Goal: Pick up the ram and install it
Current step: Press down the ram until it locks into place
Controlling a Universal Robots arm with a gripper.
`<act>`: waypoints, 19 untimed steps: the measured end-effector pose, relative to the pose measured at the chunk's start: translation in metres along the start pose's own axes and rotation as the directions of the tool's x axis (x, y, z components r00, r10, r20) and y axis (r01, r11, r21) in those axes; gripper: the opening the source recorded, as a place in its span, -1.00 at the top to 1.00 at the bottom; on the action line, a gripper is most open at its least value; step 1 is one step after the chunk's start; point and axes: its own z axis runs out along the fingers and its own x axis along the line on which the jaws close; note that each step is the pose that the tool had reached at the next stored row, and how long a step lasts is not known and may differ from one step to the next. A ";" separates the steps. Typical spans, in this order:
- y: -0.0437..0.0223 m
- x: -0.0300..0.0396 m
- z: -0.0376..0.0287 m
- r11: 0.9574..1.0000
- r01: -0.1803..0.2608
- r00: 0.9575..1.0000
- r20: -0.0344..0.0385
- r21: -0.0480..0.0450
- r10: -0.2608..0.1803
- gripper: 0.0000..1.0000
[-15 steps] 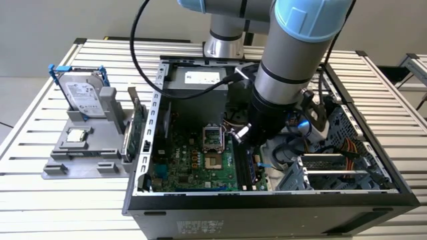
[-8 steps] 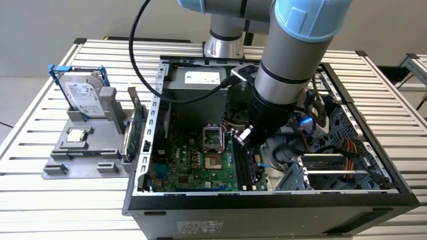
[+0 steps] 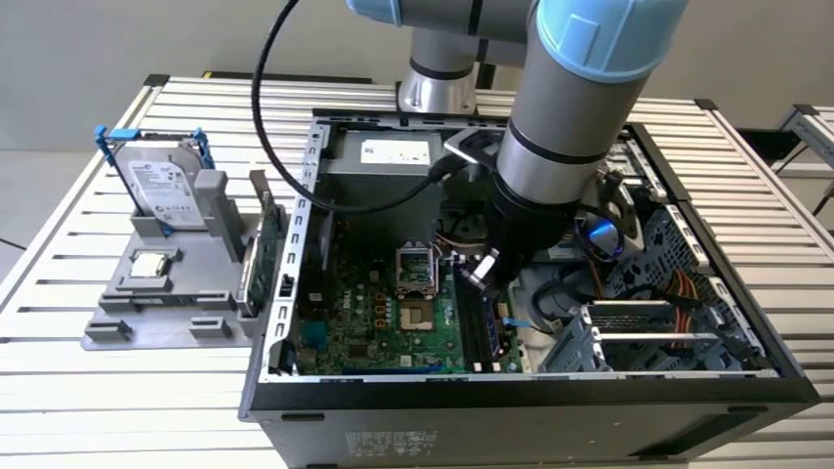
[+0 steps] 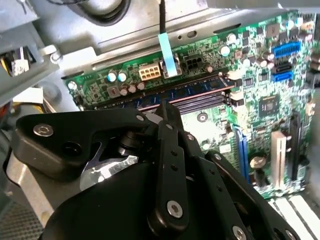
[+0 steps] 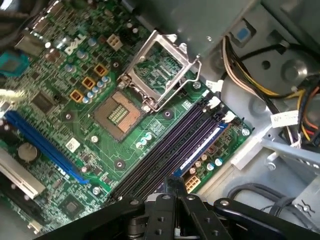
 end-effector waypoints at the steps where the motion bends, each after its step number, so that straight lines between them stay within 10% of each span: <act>1: 0.0000 0.0000 0.0000 1.000 0.019 1.000 0.000 0.000 -0.019 1.00; 10: 0.0000 0.0000 0.0002 0.984 0.181 0.984 -0.001 0.000 -0.181 1.00; 19: 0.0000 0.0000 0.0003 0.941 0.339 0.941 -0.002 0.000 -0.339 1.00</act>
